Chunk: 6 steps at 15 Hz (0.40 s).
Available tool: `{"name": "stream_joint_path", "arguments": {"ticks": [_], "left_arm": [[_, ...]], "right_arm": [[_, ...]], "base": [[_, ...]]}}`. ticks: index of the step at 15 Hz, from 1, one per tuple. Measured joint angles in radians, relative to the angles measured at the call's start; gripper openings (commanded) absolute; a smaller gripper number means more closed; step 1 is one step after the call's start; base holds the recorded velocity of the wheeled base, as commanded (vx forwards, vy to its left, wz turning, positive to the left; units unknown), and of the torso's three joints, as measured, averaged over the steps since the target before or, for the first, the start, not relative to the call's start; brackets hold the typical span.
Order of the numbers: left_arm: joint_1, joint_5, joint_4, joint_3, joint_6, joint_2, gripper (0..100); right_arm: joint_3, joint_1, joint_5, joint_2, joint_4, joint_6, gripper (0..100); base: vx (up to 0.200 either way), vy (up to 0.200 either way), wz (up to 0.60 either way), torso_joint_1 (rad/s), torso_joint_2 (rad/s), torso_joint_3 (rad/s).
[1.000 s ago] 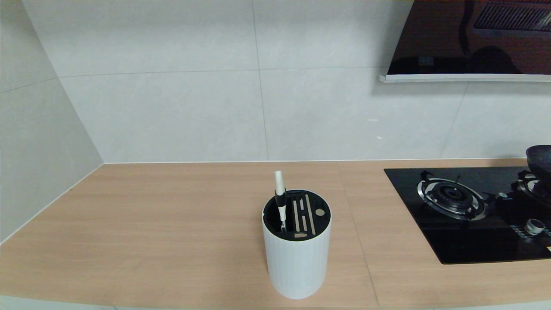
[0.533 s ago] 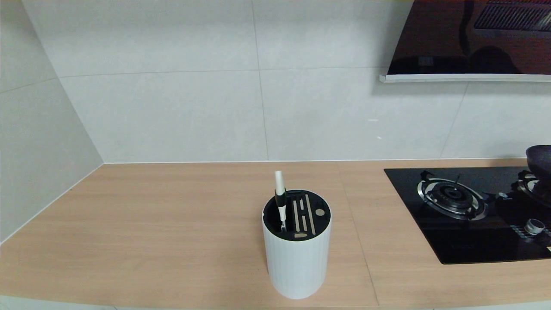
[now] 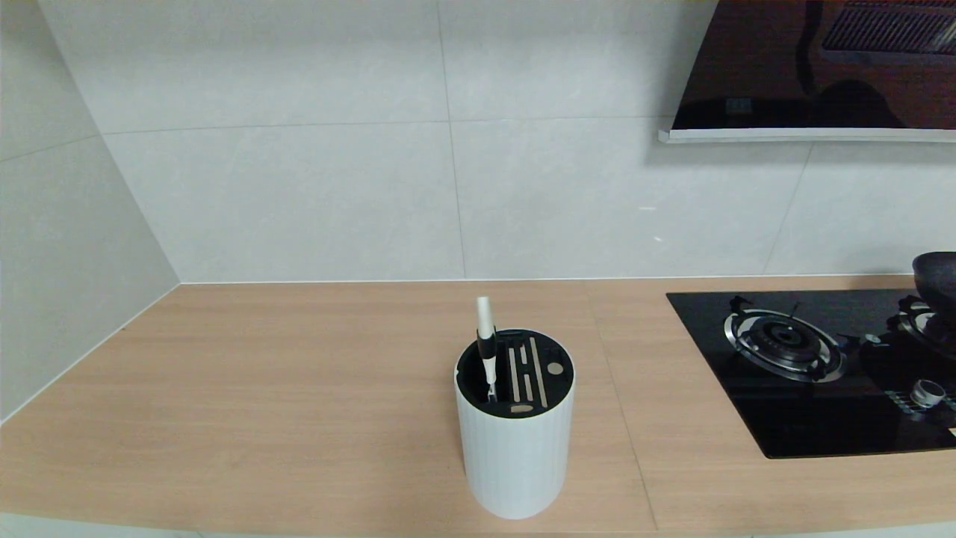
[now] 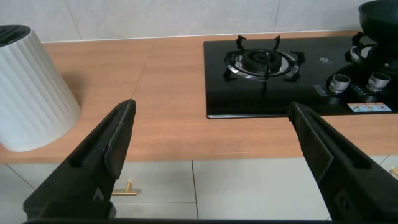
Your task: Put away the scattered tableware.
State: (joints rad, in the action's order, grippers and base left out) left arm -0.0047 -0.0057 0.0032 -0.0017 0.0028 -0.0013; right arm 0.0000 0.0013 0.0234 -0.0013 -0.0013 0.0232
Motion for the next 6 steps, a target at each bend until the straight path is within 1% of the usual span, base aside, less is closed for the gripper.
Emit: {"name": "stream_joint_path", "arguments": {"ticks": [6], "left_arm": [[0.0,0.0,0.0,0.0,0.0,0.0,100]], "right_arm": [[0.0,0.0,0.0,0.0,0.0,0.0,100]], "base": [[0.0,0.0,0.0,0.0,0.0,0.0]]}}
